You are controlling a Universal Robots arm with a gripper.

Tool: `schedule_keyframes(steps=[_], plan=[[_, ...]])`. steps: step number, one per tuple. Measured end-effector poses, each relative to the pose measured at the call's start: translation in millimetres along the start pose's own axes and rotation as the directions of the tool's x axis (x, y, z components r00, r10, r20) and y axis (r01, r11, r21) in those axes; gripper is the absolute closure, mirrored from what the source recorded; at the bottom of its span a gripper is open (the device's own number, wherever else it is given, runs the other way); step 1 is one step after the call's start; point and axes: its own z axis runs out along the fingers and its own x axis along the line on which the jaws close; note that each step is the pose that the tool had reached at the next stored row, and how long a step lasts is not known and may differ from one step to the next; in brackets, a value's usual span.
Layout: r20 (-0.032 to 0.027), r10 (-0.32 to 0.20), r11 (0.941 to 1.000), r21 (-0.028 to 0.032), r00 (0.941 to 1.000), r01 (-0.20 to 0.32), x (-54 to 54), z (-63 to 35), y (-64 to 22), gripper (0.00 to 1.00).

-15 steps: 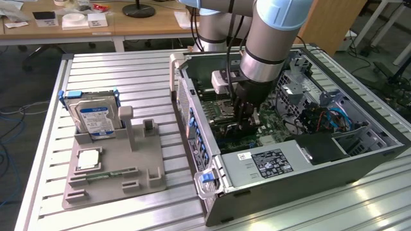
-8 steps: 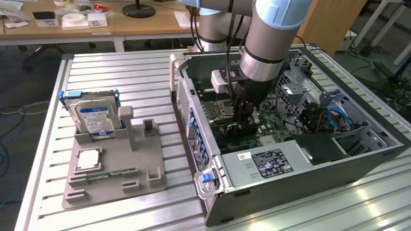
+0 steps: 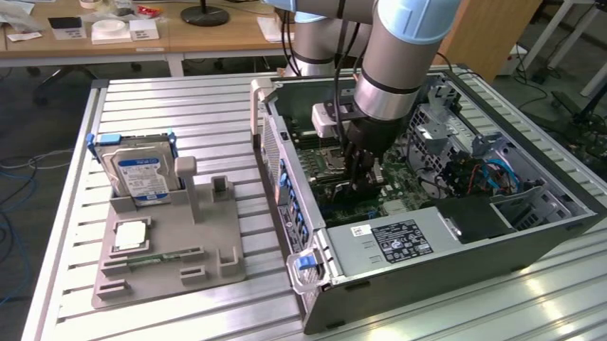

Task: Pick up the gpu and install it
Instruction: 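Insert the gpu into the slot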

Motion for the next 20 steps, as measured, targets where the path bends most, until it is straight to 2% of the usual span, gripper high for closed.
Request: schedule_keyframes(steps=[7, 8, 20], plan=[[-0.0004, 0.0, 1.0, -0.0001, 1.0, 0.0, 0.0, -0.1, 0.0, 0.67], [-0.0002, 0.0, 1.0, -0.0001, 1.0, 0.0, 0.0, -0.1, 0.0, 0.74], [-0.0003, 0.0, 1.0, -0.0002, 1.0, 0.0, 0.1, 1.4, 0.0, 0.74]])
